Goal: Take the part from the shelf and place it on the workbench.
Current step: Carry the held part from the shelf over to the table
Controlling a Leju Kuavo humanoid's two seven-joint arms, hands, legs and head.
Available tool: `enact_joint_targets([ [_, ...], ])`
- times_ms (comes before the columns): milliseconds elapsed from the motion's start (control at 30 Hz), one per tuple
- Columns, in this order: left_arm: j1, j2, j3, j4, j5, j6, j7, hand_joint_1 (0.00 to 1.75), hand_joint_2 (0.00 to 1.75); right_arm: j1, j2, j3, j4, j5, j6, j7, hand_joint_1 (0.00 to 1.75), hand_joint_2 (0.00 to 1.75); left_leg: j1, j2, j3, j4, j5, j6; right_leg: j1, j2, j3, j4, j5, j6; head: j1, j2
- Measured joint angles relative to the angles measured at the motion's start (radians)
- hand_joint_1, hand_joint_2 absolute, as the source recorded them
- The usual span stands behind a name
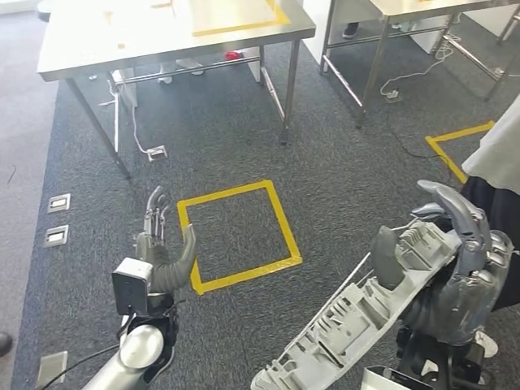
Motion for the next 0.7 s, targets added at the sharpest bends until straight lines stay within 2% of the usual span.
enact_joint_targets([
  [67,-0.001,0.000,0.000,-0.001,0.000,0.000,0.000,0.00,1.75,0.001,-0.001,0.000,0.000,0.006,0.000,0.001,1.75,1.75,0.000,0.002,-0.001,0.006,-0.009,-0.011,-0.005,0.004,0.007,-0.010,-0.004,-0.012,-0.004,0.000],
  [100,-0.003,0.000,0.000,-0.002,0.000,-0.001,-0.001,0.00,1.75,0.001,-0.001,0.000,-0.001,0.009,0.000,0.001,1.75,1.75,0.001,0.002,-0.010,0.030,-0.021,-0.018,-0.008,0.005,0.014,-0.016,-0.006,-0.018,-0.008,0.000],
  [133,-0.004,0.000,0.000,-0.002,0.000,-0.001,-0.001,0.00,1.75,0.001,-0.001,0.000,-0.001,0.011,0.000,0.001,1.75,1.75,0.003,0.002,-0.034,0.076,-0.042,-0.025,-0.011,0.005,0.021,-0.021,-0.008,-0.023,-0.013,0.000],
  [200,-0.005,0.000,0.000,-0.002,0.000,-0.002,-0.001,0.00,1.75,0.001,-0.001,0.000,-0.001,0.012,0.000,0.001,1.75,1.75,0.010,0.001,-0.121,0.218,-0.088,-0.034,-0.011,0.005,0.030,-0.025,-0.016,-0.030,-0.025,0.000],
  [233,-0.004,0.000,0.000,-0.002,0.000,-0.003,-0.001,0.00,1.75,0.002,-0.001,0.000,-0.001,0.012,0.000,0.001,1.75,1.75,0.014,0.001,-0.165,0.279,-0.099,-0.038,-0.012,0.006,0.034,-0.025,-0.022,-0.031,-0.030,0.000],
  [267,-0.002,0.001,0.000,-0.002,0.000,-0.005,-0.001,0.00,1.75,0.002,-0.001,0.000,-0.001,0.012,0.000,0.001,1.75,1.75,0.017,0.001,-0.193,0.309,-0.092,-0.040,-0.012,0.007,0.041,-0.025,-0.028,-0.031,-0.033,0.000],
  [300,-0.002,0.001,0.000,-0.002,0.000,-0.006,-0.001,0.00,1.75,0.002,-0.001,0.000,-0.001,0.012,0.000,0.001,1.75,1.75,0.020,0.001,-0.201,0.297,-0.063,-0.042,-0.014,0.008,0.050,-0.025,-0.035,-0.028,-0.036,0.000],
  [333,-0.002,0.001,0.000,-0.002,0.000,-0.006,-0.001,0.00,1.75,0.003,-0.001,0.000,-0.001,0.012,0.000,0.001,1.75,1.75,0.022,0.002,-0.187,0.243,-0.016,-0.043,-0.016,0.010,0.061,-0.025,-0.043,-0.025,-0.040,0.000],
  [367,-0.002,0.002,0.000,-0.002,0.000,-0.006,-0.001,0.00,1.75,0.003,-0.001,0.000,-0.001,0.012,0.000,0.001,1.75,1.75,0.025,0.002,-0.161,0.167,0.033,-0.043,-0.018,0.012,0.071,-0.026,-0.052,-0.020,-0.043,0.000],
  [400,-0.002,0.002,0.000,-0.002,0.000,-0.006,-0.001,0.00,1.75,0.002,-0.001,0.000,-0.001,0.012,0.000,0.001,1.75,1.75,0.025,0.002,-0.133,0.098,0.065,-0.043,-0.017,0.014,0.079,-0.026,-0.062,-0.014,-0.047,0.000],
  [433,-0.002,0.002,0.000,-0.002,0.001,-0.006,-0.002,0.00,1.75,0.002,-0.001,0.000,-0.001,0.012,0.000,0.000,1.75,1.75,0.023,0.001,-0.111,0.047,0.080,-0.039,-0.017,0.015,0.083,-0.027,-0.069,-0.007,-0.051,0.000],
  [467,-0.002,0.002,0.000,-0.002,0.000,-0.006,-0.002,0.00,1.75,0.002,-0.001,0.000,-0.001,0.012,0.000,0.000,1.75,1.75,0.021,0.000,-0.101,0.022,0.078,-0.034,-0.016,0.016,0.087,-0.029,-0.072,0.000,-0.051,0.000],
  [567,-0.003,0.002,0.000,-0.002,0.000,-0.006,-0.003,0.00,1.75,0.003,-0.001,0.000,-0.001,0.012,0.000,0.000,1.75,1.75,0.017,-0.001,-0.093,0.012,0.061,-0.016,-0.016,0.016,0.102,-0.032,-0.073,0.014,-0.047,0.000],
  [700,-0.003,0.002,0.000,-0.002,0.000,-0.006,-0.003,0.00,1.75,0.003,-0.001,0.000,-0.001,0.012,0.000,0.000,1.75,1.75,0.018,-0.002,-0.089,0.012,0.058,-0.011,-0.016,0.015,0.105,-0.033,-0.073,0.016,-0.045,0.000],
])
